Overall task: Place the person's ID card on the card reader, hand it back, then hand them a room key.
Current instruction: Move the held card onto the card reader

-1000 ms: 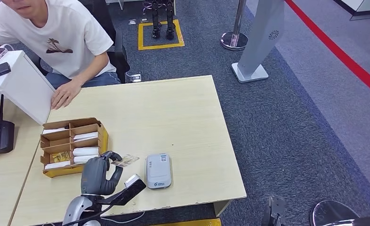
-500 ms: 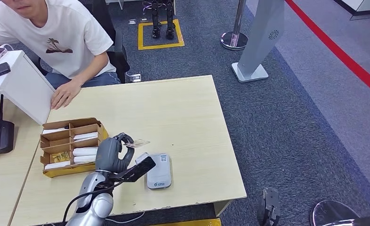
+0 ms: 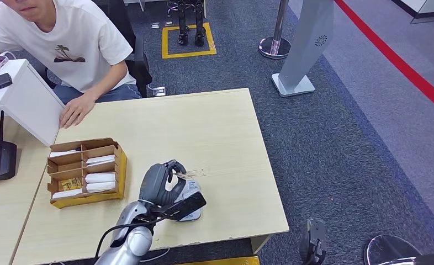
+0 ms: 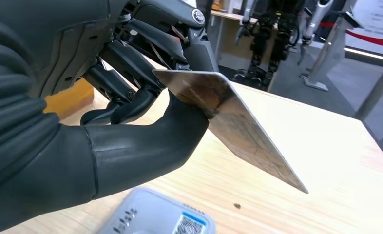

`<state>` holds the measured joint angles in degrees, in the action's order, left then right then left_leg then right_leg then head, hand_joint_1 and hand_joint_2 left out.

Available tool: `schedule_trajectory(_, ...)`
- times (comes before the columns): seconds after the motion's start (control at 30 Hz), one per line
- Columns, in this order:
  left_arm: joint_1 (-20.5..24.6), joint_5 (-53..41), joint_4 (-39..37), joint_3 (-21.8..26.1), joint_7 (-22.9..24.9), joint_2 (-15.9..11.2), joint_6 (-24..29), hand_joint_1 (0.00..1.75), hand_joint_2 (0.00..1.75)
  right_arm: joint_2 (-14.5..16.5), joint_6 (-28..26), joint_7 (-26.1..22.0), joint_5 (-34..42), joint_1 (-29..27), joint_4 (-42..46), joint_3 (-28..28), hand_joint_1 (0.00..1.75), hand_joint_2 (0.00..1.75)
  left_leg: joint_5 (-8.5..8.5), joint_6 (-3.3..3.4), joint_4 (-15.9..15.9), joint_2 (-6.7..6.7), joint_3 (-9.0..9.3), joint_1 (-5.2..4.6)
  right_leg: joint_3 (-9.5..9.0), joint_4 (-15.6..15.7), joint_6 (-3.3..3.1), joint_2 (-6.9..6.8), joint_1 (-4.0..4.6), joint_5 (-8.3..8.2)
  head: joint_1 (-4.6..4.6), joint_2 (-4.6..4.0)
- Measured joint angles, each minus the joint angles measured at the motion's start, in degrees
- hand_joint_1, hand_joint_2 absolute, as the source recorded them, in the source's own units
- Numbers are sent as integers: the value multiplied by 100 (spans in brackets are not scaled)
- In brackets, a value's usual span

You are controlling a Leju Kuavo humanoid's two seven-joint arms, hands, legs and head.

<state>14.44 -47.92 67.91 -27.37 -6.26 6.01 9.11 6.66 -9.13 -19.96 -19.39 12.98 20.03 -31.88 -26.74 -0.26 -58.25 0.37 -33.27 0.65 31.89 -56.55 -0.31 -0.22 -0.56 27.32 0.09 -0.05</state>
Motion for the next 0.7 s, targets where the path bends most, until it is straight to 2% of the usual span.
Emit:
schedule_trajectory(0.27, -297, 67, 116, -307, 53, -39, 3, 175, 175, 1, -60, -42, 156, -14, -14, 2, 0, 0, -1, 1, 1, 0, -1, 0, 0, 0, 1, 0, 0, 1, -1, 1)
schedule_trajectory(0.7, -1077, -575, 610, -265, 654, -424, 326, 175, 175, -1, -81, -120, 372, -139, -12, -2, 0, 0, -1, 1, 1, 0, -2, 0, 1, 0, 2, 0, 1, 2, 0, 0)
